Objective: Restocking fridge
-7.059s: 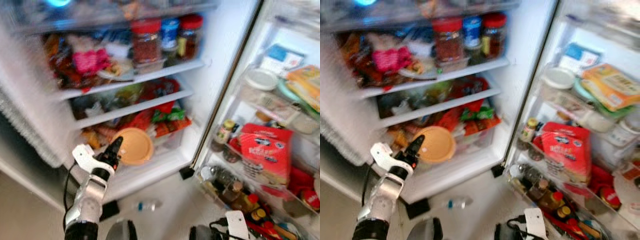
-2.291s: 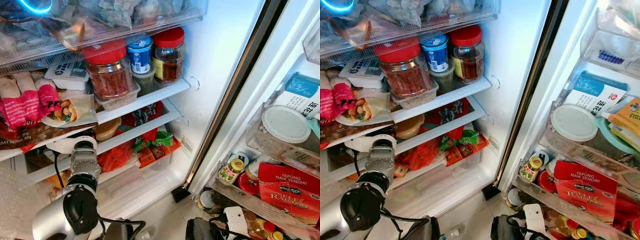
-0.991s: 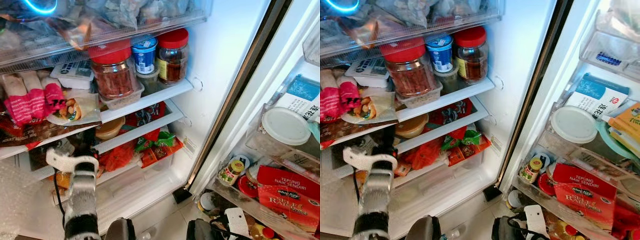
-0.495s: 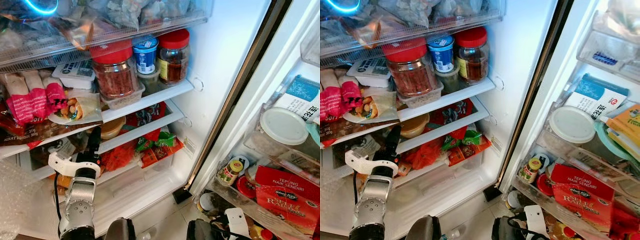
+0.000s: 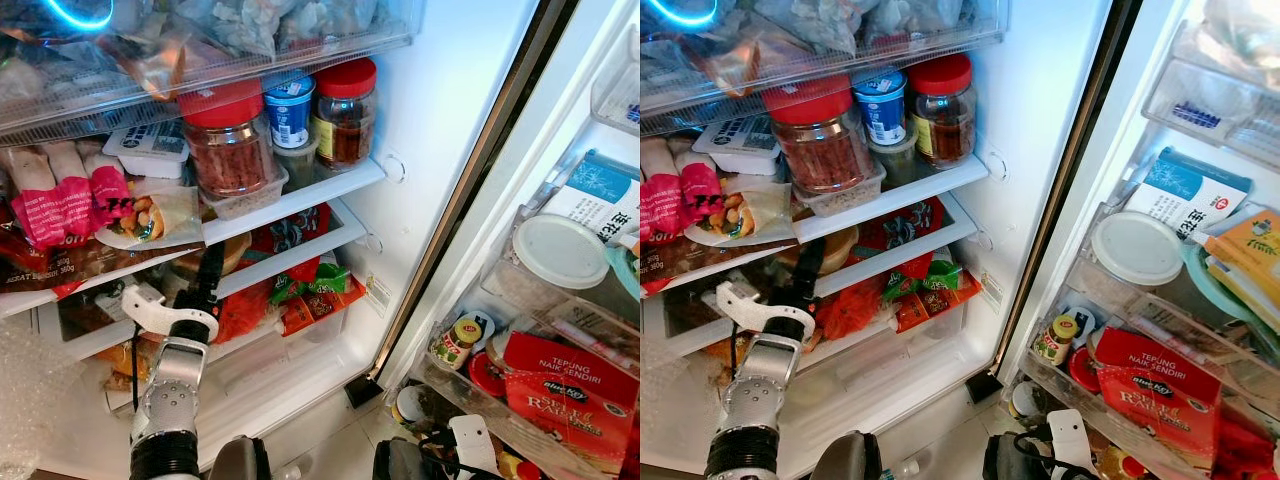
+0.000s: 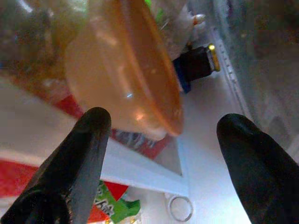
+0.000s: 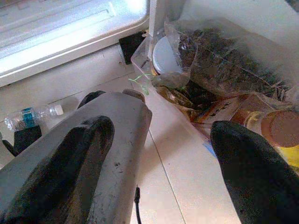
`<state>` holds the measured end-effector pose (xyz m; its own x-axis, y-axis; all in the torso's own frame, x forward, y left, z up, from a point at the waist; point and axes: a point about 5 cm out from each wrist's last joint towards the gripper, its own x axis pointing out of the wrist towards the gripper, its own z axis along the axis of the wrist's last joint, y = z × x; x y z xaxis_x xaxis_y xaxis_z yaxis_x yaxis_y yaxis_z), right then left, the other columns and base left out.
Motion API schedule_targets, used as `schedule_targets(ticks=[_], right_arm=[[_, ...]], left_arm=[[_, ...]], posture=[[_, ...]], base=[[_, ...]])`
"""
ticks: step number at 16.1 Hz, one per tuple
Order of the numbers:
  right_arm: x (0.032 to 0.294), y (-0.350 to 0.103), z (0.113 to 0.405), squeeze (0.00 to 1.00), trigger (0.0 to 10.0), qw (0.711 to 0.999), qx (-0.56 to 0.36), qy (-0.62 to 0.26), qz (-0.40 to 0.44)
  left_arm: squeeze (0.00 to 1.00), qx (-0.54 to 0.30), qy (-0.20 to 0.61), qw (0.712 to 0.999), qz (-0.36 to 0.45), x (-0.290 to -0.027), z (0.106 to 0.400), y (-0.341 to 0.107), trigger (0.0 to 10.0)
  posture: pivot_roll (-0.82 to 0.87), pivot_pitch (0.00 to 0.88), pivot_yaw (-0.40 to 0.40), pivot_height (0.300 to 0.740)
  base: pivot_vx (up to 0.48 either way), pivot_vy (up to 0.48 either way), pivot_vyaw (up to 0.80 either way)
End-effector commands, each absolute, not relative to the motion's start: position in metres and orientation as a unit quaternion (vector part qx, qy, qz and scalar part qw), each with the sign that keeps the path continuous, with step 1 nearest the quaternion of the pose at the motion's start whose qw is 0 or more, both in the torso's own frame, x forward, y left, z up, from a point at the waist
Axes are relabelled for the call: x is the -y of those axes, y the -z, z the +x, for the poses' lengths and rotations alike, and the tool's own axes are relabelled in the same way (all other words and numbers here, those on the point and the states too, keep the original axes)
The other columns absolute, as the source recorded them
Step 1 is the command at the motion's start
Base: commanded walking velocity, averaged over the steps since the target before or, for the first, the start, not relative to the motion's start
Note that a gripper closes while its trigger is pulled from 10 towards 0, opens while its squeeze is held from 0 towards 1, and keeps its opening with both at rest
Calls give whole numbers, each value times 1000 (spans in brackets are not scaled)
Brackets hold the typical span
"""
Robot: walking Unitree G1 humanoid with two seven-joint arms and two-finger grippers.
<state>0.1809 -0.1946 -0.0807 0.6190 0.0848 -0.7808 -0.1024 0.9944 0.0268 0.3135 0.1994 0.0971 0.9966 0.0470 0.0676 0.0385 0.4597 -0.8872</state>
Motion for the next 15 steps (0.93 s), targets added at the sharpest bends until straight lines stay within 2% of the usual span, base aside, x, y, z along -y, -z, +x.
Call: schedule_targets(ticks=[1, 7, 15], right_arm=[[194, 91, 160, 0, 10000, 880, -471, -54, -8], [195, 91, 160, 0, 10000, 880, -471, -53, -10], [195, 91, 160, 0, 10000, 880, -471, -53, -10]], left_arm=[[0, 39, -3, 855, -517, -200, 315, -96, 10000], [0, 37, 3, 854, -519, -196, 331, -94, 10000], [0, 37, 3, 854, -519, -196, 331, -94, 10000]], posture=[[-138, 122, -45, 632], [-141, 119, -48, 632], [-141, 119, -48, 632]], base=[[0, 0, 0], [0, 0, 0], [0, 0, 0]])
